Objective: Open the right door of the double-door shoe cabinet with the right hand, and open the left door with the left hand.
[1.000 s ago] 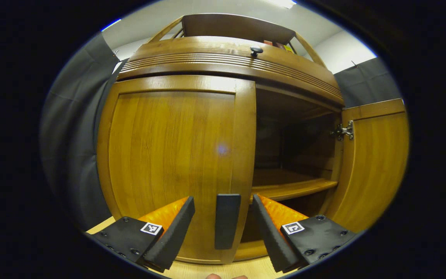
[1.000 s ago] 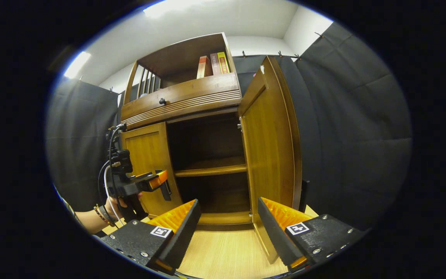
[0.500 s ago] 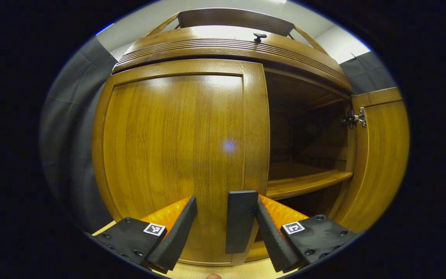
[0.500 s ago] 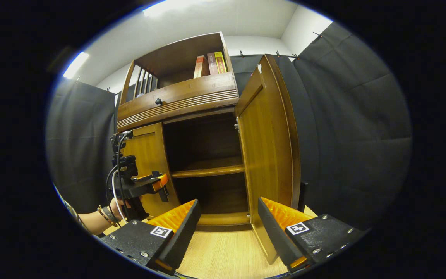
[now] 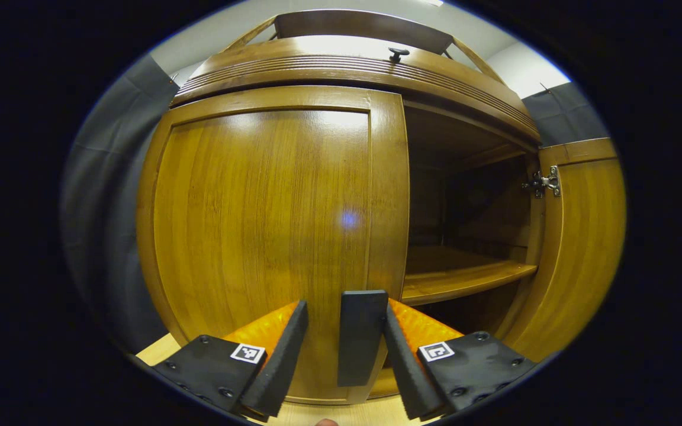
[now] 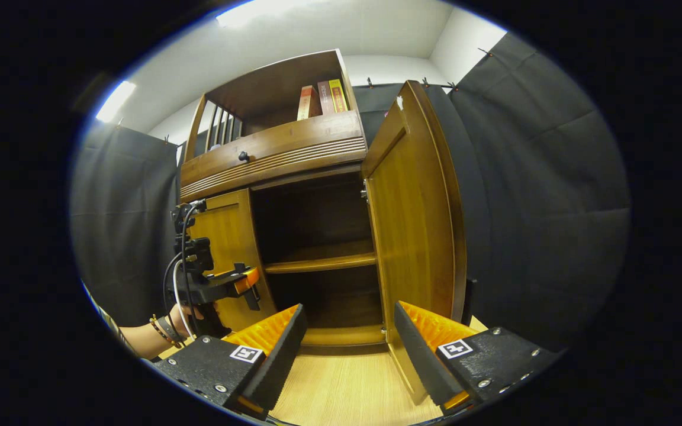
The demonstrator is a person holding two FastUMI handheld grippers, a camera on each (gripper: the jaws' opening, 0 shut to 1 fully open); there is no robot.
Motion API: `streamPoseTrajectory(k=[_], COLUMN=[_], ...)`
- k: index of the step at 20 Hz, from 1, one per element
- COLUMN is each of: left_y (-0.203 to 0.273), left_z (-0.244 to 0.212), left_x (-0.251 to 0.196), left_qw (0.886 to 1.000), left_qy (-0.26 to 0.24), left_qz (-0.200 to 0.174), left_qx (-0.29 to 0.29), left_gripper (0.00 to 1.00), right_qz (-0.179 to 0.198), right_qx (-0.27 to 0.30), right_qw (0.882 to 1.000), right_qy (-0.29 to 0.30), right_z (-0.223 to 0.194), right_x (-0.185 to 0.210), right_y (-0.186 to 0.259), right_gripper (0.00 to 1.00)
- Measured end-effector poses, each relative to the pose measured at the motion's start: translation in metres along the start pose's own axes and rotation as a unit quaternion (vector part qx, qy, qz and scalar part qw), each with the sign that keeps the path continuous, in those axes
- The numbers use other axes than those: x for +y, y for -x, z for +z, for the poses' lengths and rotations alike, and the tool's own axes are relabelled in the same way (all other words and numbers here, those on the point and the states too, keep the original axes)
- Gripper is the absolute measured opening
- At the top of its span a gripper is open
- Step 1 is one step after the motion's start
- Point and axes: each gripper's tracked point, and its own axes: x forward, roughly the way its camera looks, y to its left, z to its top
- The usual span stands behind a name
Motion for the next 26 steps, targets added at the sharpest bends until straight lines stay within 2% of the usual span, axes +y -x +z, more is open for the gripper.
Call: streamPoseTrajectory(k=[4, 5, 7, 8, 9, 10, 12, 13, 14, 18, 19, 20, 21, 23, 24, 25, 26], left_y=[0.001, 0.001, 0.0, 0.001, 0.002, 0.002, 0.005, 0.007, 0.009, 0.023, 0.029, 0.034, 0.041, 0.056, 0.062, 0.071, 0.078], left_z=[-0.004, -0.004, -0.005, -0.006, -0.006, -0.006, -0.007, -0.007, -0.007, -0.007, -0.007, -0.006, -0.006, -0.005, -0.005, -0.005, -0.003], left_x=[-0.007, -0.012, -0.012, -0.012, -0.012, -0.011, -0.011, -0.011, -0.01, -0.01, -0.01, -0.009, -0.008, -0.004, -0.003, -0.001, 0.001], left_qw=[1.0, 1.0, 1.0, 1.0, 1.0, 1.0, 1.0, 1.0, 1.0, 0.999, 0.999, 0.999, 0.999, 0.999, 0.999, 0.999, 0.999], left_qy=[0.007, 0.011, 0.002, -0.002, -0.003, -0.007, -0.003, -0.001, 0.001, 0.0, 0.001, 0.002, 0.001, -0.003, -0.005, -0.004, -0.004], left_qz=[-0.009, -0.017, -0.012, -0.009, -0.006, -0.005, -0.004, -0.006, -0.009, -0.016, -0.017, -0.016, -0.016, -0.016, -0.017, -0.018, -0.022], left_qx=[0.005, 0.005, 0.013, 0.017, 0.018, 0.02, 0.022, 0.022, 0.023, 0.028, 0.028, 0.028, 0.029, 0.03, 0.03, 0.029, 0.027], left_gripper=[0.67, 0.63, 0.49, 0.43, 0.41, 0.39, 0.38, 0.38, 0.36, 0.37, 0.37, 0.36, 0.37, 0.37, 0.37, 0.37, 0.37], right_qz=[-0.005, -0.004, -0.005, -0.005, -0.006, -0.007, -0.007, -0.006, -0.005, 0.001, 0.002, 0.003, 0.002, 0.002, 0.002, 0.002, 0.003], right_qx=[0.0, 0.0, 0.003, 0.002, 0.003, 0.005, 0.006, 0.004, 0.002, 0.001, 0.001, 0.002, 0.003, 0.005, 0.005, 0.005, 0.004], right_qw=[1.0, 1.0, 1.0, 1.0, 1.0, 1.0, 1.0, 1.0, 1.0, 1.0, 1.0, 1.0, 1.0, 1.0, 1.0, 1.0, 1.0], right_qy=[0.0, 0.0, -0.001, 0.001, 0.004, 0.006, 0.007, 0.006, 0.007, 0.009, 0.01, 0.011, 0.014, 0.015, 0.014, 0.013, 0.012], right_z=[0.0, 0.0, 0.001, 0.001, 0.001, 0.001, 0.002, 0.004, 0.005, 0.002, 0.002, 0.001, -0.001, -0.003, -0.003, -0.003, -0.003], right_x=[-0.002, -0.002, -0.001, 0.001, 0.001, 0.001, 0.004, 0.006, 0.008, 0.017, 0.018, 0.019, 0.02, 0.021, 0.022, 0.022, 0.023], right_y=[0.005, 0.006, 0.007, 0.01, 0.011, 0.011, 0.011, 0.012, 0.013, 0.018, 0.018, 0.018, 0.019, 0.023, 0.023, 0.023, 0.024], right_gripper=[0.92, 1.0, 1.0, 0.92, 0.92, 1.0, 1.0, 0.92, 0.92, 0.92, 1.0, 1.0, 0.92, 0.92, 1.0, 1.0, 0.92])
